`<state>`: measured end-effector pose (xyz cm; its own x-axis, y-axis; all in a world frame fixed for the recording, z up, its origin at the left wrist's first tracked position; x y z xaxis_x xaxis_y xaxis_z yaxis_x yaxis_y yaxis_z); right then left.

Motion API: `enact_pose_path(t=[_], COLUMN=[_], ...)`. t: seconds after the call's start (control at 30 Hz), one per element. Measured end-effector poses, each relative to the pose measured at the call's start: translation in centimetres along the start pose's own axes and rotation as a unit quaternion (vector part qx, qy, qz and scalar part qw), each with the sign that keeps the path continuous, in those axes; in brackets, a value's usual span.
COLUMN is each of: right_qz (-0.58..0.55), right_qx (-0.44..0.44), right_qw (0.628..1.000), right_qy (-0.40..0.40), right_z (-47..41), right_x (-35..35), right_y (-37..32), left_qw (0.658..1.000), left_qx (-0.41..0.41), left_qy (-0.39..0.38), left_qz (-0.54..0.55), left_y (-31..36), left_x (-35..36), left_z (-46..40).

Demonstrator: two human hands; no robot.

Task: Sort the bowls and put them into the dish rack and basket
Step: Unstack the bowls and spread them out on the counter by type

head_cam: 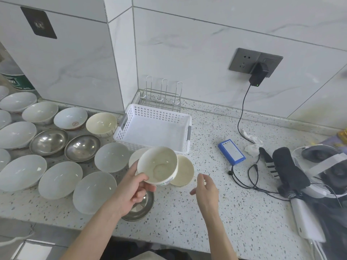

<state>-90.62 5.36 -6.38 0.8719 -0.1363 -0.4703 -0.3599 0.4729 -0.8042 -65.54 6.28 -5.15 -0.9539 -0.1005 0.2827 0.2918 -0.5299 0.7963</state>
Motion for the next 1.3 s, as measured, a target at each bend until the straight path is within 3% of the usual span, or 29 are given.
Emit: enact_pose_path(t=[0.33, 0.53, 0.8, 1.0, 1.13, 1.3], right_qz=[-0.147, -0.091, -0.023, 0.033, 0.062, 0.088], right_qx=[-0.045, -0.055, -0.005, -0.007, -0.021, -0.025], right_qw=[0.971, 0.966, 0.975, 0.972, 0.973, 0.975], right_qy=[-0.185, -0.236, -0.223, -0.231, -0.221, -0.202], right_z=[2.2, 3.5, 3.9, 3.8, 3.6, 3.8], right_x=[0.7, 1.5, 2.5, 3.2, 3.4, 3.7], right_y=[-0.6, 2.2, 4.7, 5.5, 5.6, 6.1], left_qw=[0.980, 0.962, 0.941, 0.933, 0.906, 0.880], left_qx=[-0.001, -0.039, -0.017, 0.020, 0.060, 0.058], left_qy=[-0.081, -0.087, -0.067, -0.113, -0.137, -0.113], left_qz=[-0.183, -0.258, -0.330, -0.340, -0.395, -0.458], left_y=[-1.9, -6.1, -7.7, -7.4, -7.3, -7.4], left_x=[4.3, 4.1, 3.3, 3.9, 4.6, 4.2], left_z=[1.4, 2.3, 2.0, 1.8, 1.9, 1.9])
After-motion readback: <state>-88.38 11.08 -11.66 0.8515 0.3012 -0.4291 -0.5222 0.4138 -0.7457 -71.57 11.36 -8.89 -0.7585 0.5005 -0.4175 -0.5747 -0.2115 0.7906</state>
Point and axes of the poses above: each hand's wrist, its own z-axis away from the middle knuckle, its own x-axis out of the palm, y = z × x, the point moved 10 cm from there along -z, towards the middle knuckle, and after that the axes turned 1 degree about z, right-handed, at the moved point
